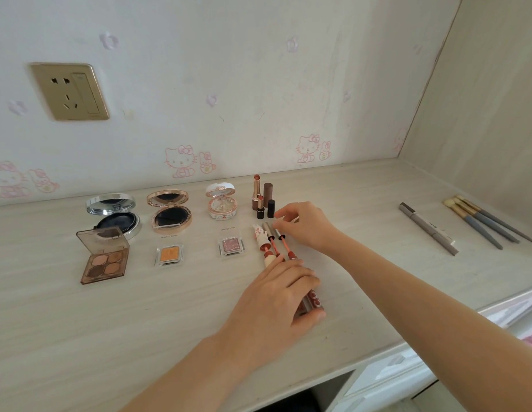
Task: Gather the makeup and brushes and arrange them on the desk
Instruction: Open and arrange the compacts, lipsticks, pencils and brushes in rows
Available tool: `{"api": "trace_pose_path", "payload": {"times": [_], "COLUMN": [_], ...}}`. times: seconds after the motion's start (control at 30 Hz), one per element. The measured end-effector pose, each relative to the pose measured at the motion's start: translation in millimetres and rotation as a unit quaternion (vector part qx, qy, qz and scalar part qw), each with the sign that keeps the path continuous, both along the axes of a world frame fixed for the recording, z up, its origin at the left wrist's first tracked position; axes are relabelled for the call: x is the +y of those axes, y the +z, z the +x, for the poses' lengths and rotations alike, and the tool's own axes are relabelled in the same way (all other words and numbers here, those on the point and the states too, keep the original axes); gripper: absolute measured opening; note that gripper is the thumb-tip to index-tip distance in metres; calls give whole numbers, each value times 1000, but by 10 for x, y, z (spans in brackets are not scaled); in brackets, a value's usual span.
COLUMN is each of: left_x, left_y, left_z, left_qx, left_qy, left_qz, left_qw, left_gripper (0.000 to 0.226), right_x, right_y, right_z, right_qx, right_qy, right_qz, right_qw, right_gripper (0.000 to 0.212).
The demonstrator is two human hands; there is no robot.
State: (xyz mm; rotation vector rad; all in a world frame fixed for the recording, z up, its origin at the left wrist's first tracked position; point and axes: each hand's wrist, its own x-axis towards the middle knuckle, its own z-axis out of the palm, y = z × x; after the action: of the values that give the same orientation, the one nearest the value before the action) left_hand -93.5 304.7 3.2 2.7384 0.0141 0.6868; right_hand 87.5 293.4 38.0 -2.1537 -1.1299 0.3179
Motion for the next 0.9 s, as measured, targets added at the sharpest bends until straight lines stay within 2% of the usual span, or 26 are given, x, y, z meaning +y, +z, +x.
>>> {"api": "trace_pose_path", "payload": {"times": [0.17,0.57,0.7,0.83,0.9], "left_x": [6,-24,-46,-57,-74], "left_y": [-4,37,53,183,256], "left_z": [-14,-29,-16,52,132], "left_qx": [18,3,-14,-6,8], "left_qy": [1,-6,24,50,50], "left_qz": [5,16,56,47,39], "left_qw": [1000,1000,998,998,998], "left_gripper": [49,44,34,45,41], "right_x": [-181,-1120,-1440,-1734,-1868], "right_y": [84,16,-56,-108,-113], "right_z": [-20,-151,-216,-257,-256], "right_qx": [-13,-136,-164,-194,-203], "right_qy": [1,5,-10,-27,-33], "right_qz": [6,-48,-50,-59,-67], "right_qw": [1000,990,985,979,976], "right_gripper": [27,30,32,35,35]}}
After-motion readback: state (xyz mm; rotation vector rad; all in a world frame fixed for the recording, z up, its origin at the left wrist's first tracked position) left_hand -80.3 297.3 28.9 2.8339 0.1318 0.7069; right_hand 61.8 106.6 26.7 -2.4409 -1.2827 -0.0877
